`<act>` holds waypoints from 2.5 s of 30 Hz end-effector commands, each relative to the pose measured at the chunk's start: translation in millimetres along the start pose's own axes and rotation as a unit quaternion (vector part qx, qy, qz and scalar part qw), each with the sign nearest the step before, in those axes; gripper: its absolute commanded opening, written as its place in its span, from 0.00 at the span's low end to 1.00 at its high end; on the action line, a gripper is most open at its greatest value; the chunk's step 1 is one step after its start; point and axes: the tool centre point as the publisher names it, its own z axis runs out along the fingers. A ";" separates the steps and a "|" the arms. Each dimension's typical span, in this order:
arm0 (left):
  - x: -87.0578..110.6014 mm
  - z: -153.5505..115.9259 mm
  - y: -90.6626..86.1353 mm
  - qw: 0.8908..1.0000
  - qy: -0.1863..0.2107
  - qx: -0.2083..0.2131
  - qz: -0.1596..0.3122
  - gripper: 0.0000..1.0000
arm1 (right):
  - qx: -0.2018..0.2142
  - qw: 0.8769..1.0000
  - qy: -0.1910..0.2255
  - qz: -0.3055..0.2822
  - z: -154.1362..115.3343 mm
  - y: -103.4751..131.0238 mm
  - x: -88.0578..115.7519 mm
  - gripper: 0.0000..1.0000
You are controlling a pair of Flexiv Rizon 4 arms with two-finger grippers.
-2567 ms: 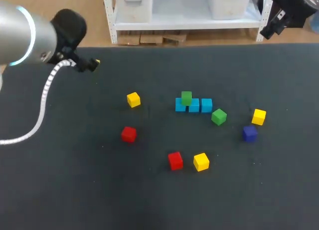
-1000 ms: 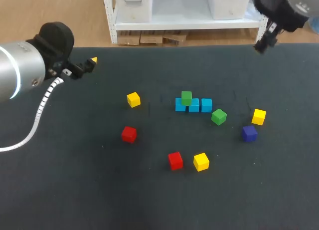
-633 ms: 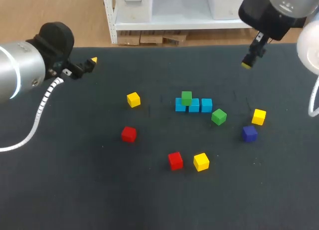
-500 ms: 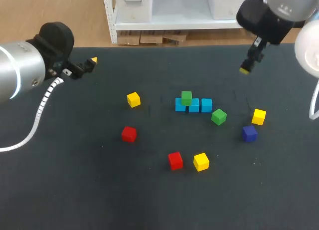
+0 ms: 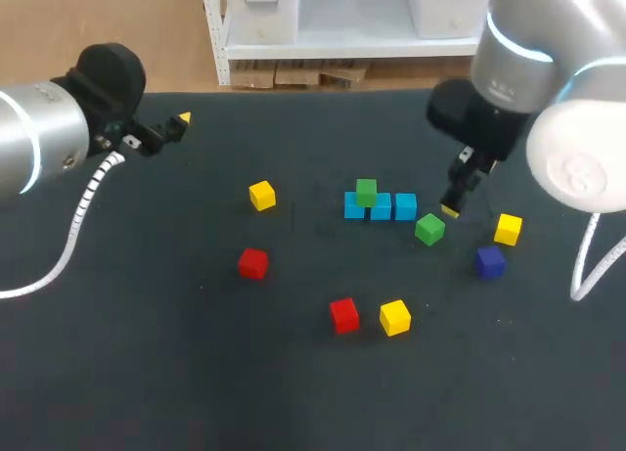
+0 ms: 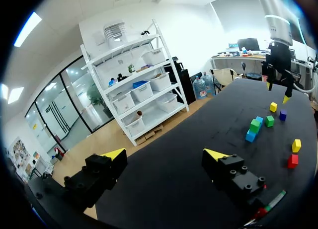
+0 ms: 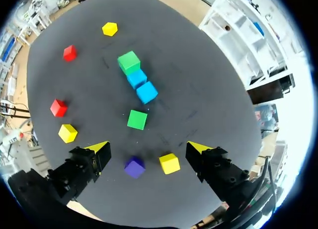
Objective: Place the blue cubes, place green cubes on the blue cubes, place the yellow cubes on the green cubes, then place the red cubes on the yellow cubes, and place purple cube on the red cubes.
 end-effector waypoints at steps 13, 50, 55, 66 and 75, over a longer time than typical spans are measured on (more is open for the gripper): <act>0.5 0.8 -0.6 1.000 -0.001 -0.002 0.000 1.00 | -0.045 0.999 0.005 -0.023 48.0 3.4 -15.3 1.00; 0.5 0.8 -0.6 1.000 -0.001 -0.002 0.000 1.00 | -0.061 0.994 0.080 -0.039 84.5 19.0 -22.3 0.02; 0.5 0.8 -0.6 1.000 -0.001 -0.002 0.000 1.00 | -0.059 0.993 0.092 -0.039 82.7 19.0 -18.3 0.00; 0.5 0.8 -0.6 1.000 -0.001 -0.002 0.000 1.00 | -0.047 0.992 0.047 -0.110 39.9 5.0 -8.1 0.00; 0.5 0.8 -0.6 1.000 -0.001 -0.002 0.000 1.00 | -0.006 0.977 0.016 -0.215 -7.0 -15.0 -10.2 0.00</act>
